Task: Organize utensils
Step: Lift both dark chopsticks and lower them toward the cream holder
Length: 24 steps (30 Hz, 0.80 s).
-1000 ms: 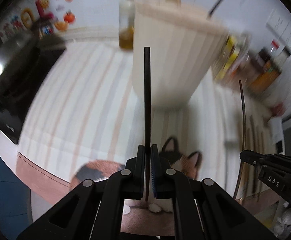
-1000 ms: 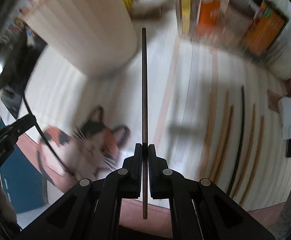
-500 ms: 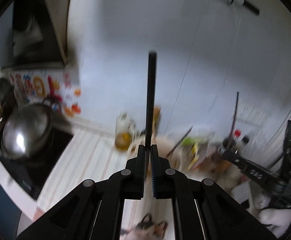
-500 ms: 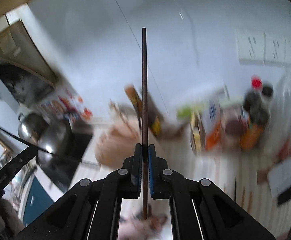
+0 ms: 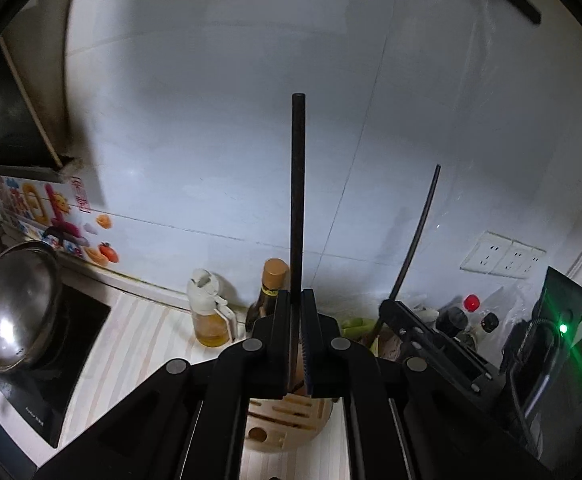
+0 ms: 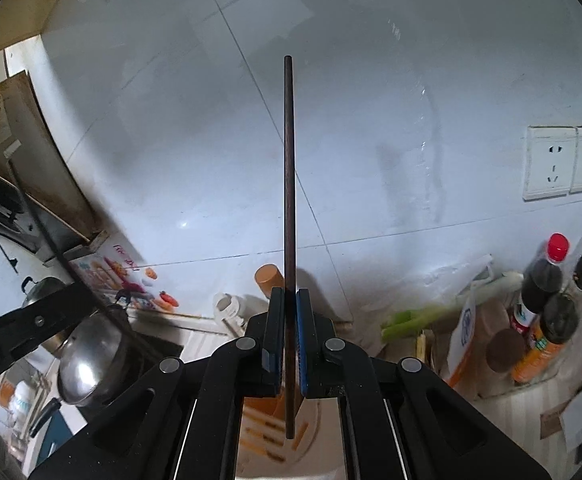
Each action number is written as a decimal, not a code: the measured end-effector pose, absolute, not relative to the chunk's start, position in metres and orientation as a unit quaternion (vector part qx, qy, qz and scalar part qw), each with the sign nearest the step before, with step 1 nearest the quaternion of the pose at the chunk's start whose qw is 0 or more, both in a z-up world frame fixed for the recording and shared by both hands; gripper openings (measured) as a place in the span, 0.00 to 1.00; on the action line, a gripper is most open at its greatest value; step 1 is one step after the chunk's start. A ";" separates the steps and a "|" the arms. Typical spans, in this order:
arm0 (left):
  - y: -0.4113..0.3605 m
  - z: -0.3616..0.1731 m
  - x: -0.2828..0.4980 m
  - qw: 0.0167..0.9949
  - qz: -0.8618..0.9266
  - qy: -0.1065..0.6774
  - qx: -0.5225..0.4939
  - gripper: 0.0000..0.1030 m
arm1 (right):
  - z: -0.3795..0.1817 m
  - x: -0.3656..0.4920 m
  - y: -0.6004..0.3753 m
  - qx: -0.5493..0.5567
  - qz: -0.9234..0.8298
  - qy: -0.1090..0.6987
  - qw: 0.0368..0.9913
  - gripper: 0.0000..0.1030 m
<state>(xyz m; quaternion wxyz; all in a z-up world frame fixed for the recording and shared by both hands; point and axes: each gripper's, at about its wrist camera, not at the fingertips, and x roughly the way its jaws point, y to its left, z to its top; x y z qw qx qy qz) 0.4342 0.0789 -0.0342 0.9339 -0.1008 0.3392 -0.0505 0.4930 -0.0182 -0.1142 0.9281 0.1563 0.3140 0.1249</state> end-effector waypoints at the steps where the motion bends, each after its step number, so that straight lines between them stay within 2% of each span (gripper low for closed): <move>1: 0.078 -0.038 0.439 0.932 -0.051 0.344 -0.101 0.02 | -0.118 0.497 -0.017 0.158 0.125 0.314 0.928 0.05; 10: 0.074 -0.072 0.465 0.911 -0.068 0.390 -0.113 0.02 | -0.146 0.512 -0.010 0.165 0.127 0.312 0.927 0.05; 24: 0.077 -0.087 0.465 0.894 -0.085 0.422 -0.127 0.03 | -0.154 0.506 -0.001 0.121 0.154 0.303 0.933 0.05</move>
